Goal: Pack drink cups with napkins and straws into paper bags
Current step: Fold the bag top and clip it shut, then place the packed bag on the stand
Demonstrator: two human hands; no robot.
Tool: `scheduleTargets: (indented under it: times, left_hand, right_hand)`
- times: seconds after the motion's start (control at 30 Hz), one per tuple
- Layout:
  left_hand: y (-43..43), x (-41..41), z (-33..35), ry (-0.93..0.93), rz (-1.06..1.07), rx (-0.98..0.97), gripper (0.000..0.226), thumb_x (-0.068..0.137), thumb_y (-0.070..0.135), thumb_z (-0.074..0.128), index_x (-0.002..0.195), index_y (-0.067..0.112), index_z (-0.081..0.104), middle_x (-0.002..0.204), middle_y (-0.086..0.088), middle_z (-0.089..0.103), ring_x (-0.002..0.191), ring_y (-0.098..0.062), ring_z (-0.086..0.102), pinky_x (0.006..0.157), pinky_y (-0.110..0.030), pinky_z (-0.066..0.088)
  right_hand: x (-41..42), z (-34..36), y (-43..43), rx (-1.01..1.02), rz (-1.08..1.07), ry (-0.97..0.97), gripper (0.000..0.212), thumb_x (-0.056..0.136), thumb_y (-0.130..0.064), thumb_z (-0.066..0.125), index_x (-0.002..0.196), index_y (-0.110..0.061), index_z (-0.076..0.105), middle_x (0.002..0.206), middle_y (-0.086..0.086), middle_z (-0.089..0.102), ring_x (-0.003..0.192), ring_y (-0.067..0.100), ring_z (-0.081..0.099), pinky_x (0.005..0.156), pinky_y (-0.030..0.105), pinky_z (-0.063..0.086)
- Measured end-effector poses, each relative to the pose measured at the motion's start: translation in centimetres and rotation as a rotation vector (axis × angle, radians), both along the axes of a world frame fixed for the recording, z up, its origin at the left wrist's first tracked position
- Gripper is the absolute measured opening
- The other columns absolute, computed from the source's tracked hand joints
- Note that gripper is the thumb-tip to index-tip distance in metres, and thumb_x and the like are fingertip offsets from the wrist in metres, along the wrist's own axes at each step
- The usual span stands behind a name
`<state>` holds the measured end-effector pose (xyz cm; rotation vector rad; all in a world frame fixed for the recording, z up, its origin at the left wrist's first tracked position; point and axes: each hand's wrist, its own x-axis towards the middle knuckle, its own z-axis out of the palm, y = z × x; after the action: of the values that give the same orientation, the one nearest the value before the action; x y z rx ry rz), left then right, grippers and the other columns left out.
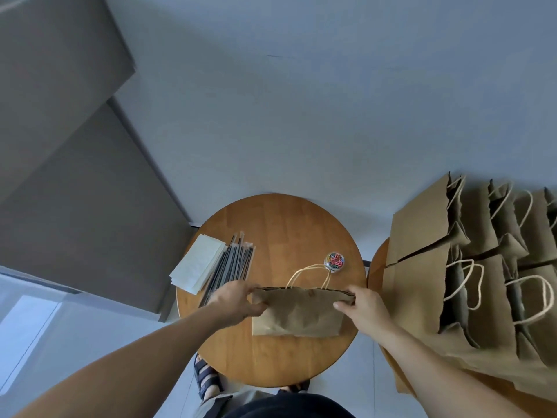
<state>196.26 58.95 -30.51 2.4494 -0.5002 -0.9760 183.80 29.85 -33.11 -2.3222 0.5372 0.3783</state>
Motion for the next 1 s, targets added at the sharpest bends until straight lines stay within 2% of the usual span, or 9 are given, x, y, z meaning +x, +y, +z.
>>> scheduleTargets:
  times: [0.1,0.23,0.4,0.6,0.67,0.73,0.8,0.9,1.0]
  left_hand:
    - [-0.7,-0.5,0.0,0.004,0.119,-0.036,0.01,0.081,0.04,0.067,0.074,0.034,0.065,0.065,0.01,0.062,0.054,-0.009,0.054,0.045,-0.023,0.04]
    - [-0.5,-1.1,-0.2,-0.052,0.275,-0.065,0.044,0.091,0.049,0.061,0.051,0.032,0.054,0.047,0.012,0.048,0.048,-0.008,0.043,0.046,-0.025,0.03]
    - [1.1,-0.7,2.7,-0.061,0.437,-0.214,0.029,0.09,0.04,0.067,0.065,0.026,0.062,0.057,0.006,0.059,0.054,-0.009,0.053,0.054,-0.028,0.039]
    - [4.2,1.6,10.3,-0.174,0.53,-0.518,0.016,0.094,0.029,0.067,0.083,0.042,0.069,0.082,0.027,0.071,0.079,0.01,0.063,0.062,-0.002,0.042]
    - [5.6,2.1,13.0,-0.207,0.565,-0.615,0.015,0.094,0.029,0.066,0.089,0.042,0.071,0.088,0.025,0.073,0.085,0.008,0.065,0.071,-0.007,0.046]
    - [7.2,2.4,15.7,-0.251,0.602,-0.711,0.011,0.095,0.028,0.065,0.098,0.034,0.073,0.094,0.012,0.076,0.093,-0.007,0.07,0.083,-0.026,0.055]
    - [9.1,2.7,18.8,-0.294,0.639,-0.808,0.011,0.095,0.027,0.065,0.101,0.027,0.074,0.097,0.003,0.076,0.096,-0.022,0.071,0.087,-0.041,0.057]
    - [12.4,3.1,23.5,-0.462,0.678,-0.863,0.01,0.094,0.032,0.065,0.094,0.025,0.073,0.091,0.005,0.075,0.086,-0.013,0.07,0.078,-0.033,0.057]
    - [15.6,2.8,27.8,-0.554,0.724,-0.972,0.013,0.094,0.035,0.065,0.088,0.024,0.071,0.085,0.009,0.075,0.075,-0.007,0.068,0.066,-0.021,0.055]
  right_hand:
    - [0.0,0.3,0.0,-0.044,0.009,-0.022,0.026,0.089,-0.039,0.069,0.092,-0.013,0.066,0.079,-0.003,0.069,0.073,0.011,0.063,0.069,0.033,0.054]
    - [0.4,1.5,0.5,-0.105,0.006,-0.117,0.025,0.09,-0.039,0.068,0.088,-0.015,0.064,0.071,-0.001,0.068,0.066,0.014,0.063,0.064,0.037,0.054]
    - [2.9,4.5,1.5,-0.071,-0.048,-0.327,0.016,0.089,-0.037,0.07,0.098,-0.023,0.067,0.073,-0.018,0.063,0.068,-0.001,0.059,0.06,0.012,0.044]
    - [7.4,10.0,5.2,-0.012,-0.11,-0.585,0.015,0.091,-0.046,0.062,0.08,-0.048,0.053,0.073,-0.014,0.062,0.07,0.002,0.059,0.058,0.023,0.047]
    - [9.0,12.4,7.0,0.025,-0.139,-0.677,0.016,0.092,-0.042,0.063,0.081,-0.045,0.052,0.076,-0.01,0.063,0.073,0.001,0.058,0.058,0.015,0.043]
    - [10.6,15.4,9.3,0.052,-0.172,-0.78,0.015,0.092,-0.033,0.066,0.085,-0.037,0.054,0.076,-0.004,0.064,0.07,0.007,0.059,0.058,0.011,0.041]
    - [11.9,18.8,11.7,0.055,-0.18,-0.867,0.01,0.092,-0.027,0.067,0.092,-0.022,0.058,0.077,0.001,0.064,0.071,0.019,0.059,0.062,0.021,0.042]
    - [13.0,24.0,15.9,0.093,-0.167,-0.997,0.013,0.094,-0.022,0.065,0.101,-0.011,0.06,0.081,-0.004,0.062,0.072,0.018,0.057,0.066,0.027,0.043]
    - [13.6,28.7,20.1,0.113,-0.158,-1.124,0.008,0.096,-0.019,0.063,0.097,-0.017,0.055,0.079,-0.016,0.056,0.066,0.004,0.053,0.059,0.011,0.038]
